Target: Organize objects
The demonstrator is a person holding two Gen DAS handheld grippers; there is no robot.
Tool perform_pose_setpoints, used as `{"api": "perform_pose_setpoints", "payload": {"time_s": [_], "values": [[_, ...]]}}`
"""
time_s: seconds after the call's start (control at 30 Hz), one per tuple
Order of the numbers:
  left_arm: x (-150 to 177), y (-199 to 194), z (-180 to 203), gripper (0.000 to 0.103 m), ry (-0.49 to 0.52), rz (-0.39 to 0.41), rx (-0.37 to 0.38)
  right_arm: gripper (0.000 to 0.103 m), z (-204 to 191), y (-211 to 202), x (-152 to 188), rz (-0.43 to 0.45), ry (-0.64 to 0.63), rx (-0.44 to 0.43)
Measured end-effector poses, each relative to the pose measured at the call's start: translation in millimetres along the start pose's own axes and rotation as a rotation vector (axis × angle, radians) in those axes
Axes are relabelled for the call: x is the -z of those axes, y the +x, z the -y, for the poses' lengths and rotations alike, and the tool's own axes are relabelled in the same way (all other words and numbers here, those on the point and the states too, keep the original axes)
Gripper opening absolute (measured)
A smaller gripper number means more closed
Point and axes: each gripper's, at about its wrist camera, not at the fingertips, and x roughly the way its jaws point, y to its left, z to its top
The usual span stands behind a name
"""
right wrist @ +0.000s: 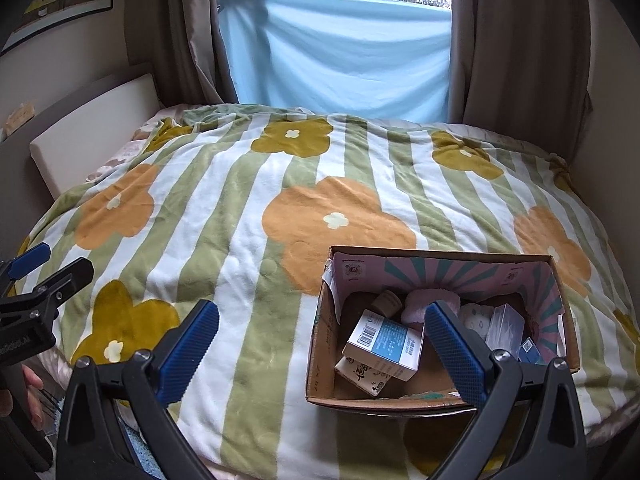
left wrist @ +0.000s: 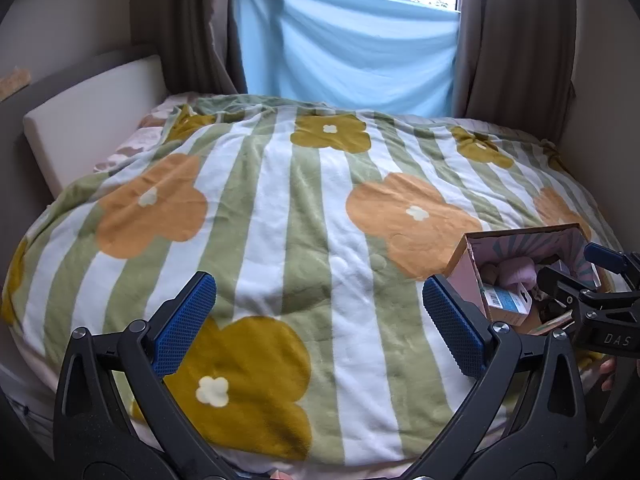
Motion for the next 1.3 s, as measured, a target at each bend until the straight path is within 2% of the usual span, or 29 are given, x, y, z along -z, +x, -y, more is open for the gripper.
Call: {"api": "perform_pose_setpoints", "payload": {"time_s": [1.3], "values": [[1.1,-0.7,8.7,0.103,0.002,-0.002,0.007,0.102,5.9,-0.4,-0.4,0.009,0.007,0.029]]}}
